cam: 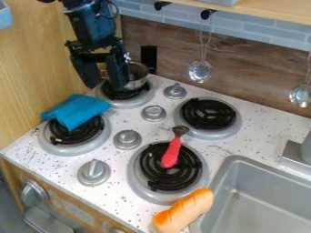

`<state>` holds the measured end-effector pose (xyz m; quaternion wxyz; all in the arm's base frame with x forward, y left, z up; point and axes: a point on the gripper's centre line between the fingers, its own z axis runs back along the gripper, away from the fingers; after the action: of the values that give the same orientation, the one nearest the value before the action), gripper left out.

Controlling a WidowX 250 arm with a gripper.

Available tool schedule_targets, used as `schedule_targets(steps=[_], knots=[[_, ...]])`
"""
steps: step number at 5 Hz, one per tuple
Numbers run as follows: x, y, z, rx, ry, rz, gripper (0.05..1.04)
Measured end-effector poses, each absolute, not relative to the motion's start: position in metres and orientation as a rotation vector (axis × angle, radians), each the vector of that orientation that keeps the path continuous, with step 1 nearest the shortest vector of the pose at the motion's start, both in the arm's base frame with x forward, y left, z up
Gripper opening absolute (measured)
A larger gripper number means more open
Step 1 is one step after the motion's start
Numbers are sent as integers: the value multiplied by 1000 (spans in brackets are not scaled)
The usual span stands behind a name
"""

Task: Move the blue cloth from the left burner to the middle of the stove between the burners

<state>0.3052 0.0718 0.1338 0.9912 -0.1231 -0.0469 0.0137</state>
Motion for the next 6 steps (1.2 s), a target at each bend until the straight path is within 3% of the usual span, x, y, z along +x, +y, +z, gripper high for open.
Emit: schedule_targets(steps=[1,2,5,6], knots=[[304,72,125,-256,-65,34,1010],[322,84,121,-208,-162,131,1009],[314,149,86,125,-290,553,1009],[319,160,71,172,-316,602,1010]])
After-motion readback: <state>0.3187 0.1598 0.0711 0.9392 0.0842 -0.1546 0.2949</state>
